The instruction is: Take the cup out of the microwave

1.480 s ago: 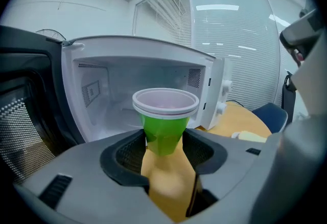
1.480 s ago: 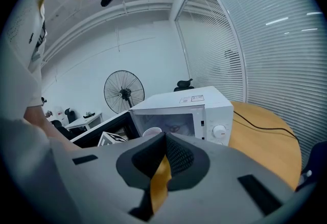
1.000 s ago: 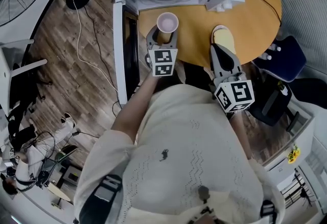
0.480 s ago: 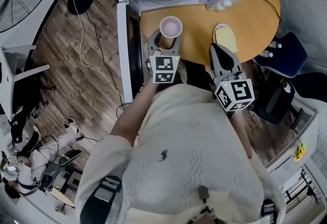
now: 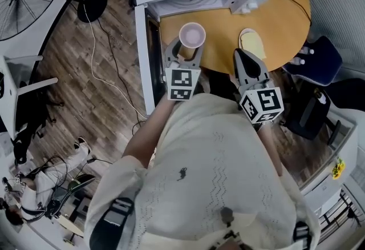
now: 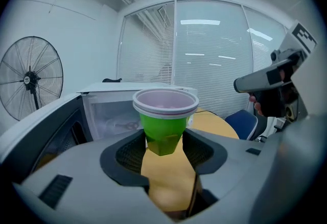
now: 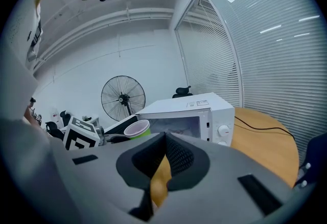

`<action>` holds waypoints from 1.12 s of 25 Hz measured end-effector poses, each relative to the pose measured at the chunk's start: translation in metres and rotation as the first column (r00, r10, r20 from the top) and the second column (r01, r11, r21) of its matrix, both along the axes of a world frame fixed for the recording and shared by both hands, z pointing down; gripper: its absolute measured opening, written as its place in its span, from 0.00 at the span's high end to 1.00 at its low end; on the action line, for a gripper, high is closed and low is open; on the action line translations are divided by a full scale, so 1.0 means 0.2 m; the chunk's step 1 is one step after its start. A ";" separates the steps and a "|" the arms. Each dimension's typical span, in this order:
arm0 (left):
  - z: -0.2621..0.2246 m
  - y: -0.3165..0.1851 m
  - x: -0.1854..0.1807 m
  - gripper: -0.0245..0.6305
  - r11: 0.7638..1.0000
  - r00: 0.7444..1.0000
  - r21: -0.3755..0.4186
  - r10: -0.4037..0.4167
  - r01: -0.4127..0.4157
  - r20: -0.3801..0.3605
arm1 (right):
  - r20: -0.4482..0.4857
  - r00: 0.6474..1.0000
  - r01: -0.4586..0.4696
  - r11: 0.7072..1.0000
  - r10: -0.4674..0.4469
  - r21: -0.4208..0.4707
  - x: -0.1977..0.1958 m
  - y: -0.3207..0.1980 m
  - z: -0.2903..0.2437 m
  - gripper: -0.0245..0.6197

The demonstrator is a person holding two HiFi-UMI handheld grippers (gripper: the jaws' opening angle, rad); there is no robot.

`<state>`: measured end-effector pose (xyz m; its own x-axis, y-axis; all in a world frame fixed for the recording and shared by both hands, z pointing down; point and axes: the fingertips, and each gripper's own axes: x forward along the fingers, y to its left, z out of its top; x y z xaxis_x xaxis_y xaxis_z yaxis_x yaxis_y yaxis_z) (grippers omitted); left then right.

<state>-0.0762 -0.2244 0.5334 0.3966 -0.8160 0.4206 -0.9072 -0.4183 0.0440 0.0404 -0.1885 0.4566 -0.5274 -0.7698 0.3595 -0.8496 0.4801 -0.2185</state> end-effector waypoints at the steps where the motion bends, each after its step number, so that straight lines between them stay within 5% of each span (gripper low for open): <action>1: -0.02 0.00 0.00 0.58 1.000 1.000 0.004 0.004 -0.004 -0.001 | 0.000 1.000 -0.002 1.000 0.002 0.003 0.00 0.00 -0.01 0.95; 28: -0.13 0.23 0.05 0.58 0.991 0.992 -0.057 0.122 -0.121 0.013 | -0.007 1.000 -0.027 1.000 0.027 0.017 0.00 0.09 -0.03 0.95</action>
